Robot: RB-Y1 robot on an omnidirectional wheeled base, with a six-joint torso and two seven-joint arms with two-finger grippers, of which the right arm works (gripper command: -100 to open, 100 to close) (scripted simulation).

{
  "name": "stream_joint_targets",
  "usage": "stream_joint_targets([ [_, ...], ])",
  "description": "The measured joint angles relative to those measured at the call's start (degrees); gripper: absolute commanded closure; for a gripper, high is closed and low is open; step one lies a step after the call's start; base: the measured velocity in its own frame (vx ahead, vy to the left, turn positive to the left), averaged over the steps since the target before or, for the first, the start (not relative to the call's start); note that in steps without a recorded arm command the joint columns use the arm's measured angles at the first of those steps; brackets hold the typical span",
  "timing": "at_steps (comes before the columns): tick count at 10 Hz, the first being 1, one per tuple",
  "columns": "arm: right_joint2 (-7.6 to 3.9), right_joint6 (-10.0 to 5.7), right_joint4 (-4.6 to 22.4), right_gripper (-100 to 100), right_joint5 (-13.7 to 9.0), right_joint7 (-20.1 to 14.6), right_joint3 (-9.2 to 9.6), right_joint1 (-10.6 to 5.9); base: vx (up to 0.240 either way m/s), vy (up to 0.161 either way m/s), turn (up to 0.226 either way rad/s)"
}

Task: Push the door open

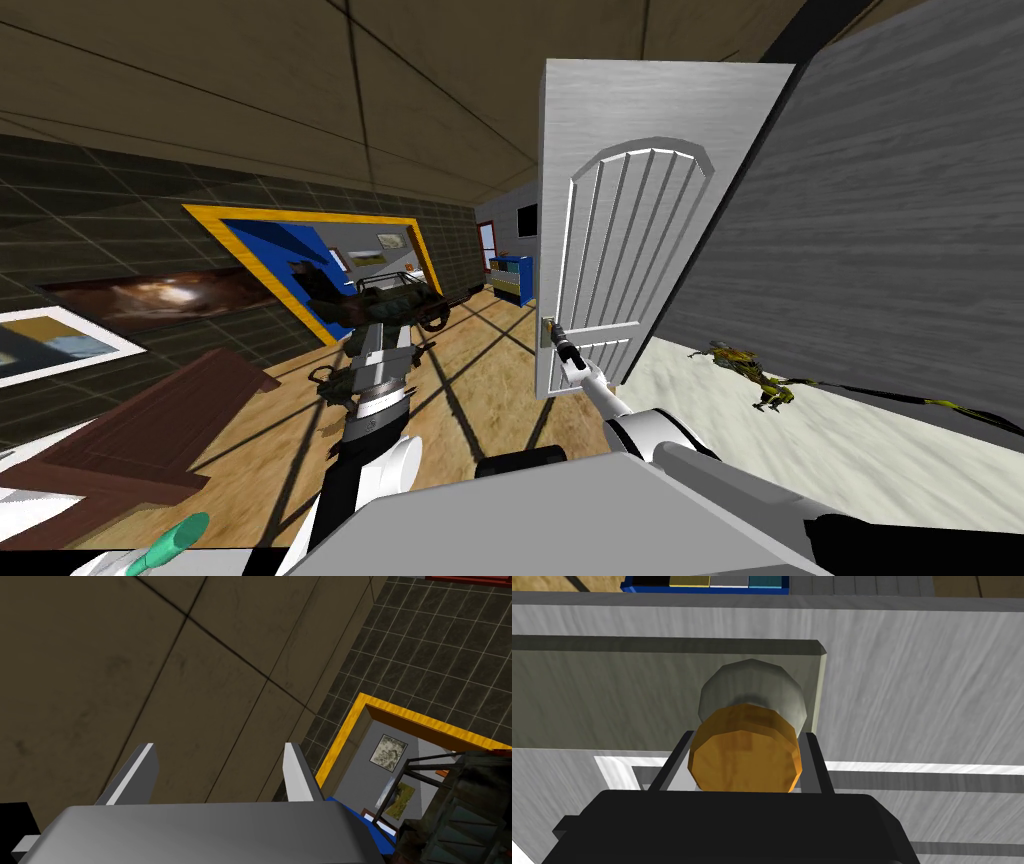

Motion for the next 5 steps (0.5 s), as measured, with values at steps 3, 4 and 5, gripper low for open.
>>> stream_joint_targets([
  [3,-0.31,0.01,0.4,100,-0.3,0.2,-0.68,0.34,0.169,0.080,-0.051],
  [4,-0.44,0.18,0.2,100,-0.4,0.3,-1.08,0.55,0.199,0.096,-0.058],
  [5,-0.56,-0.02,0.5,100,-0.6,0.6,-1.70,0.47,0.208,0.108,-0.072],
])
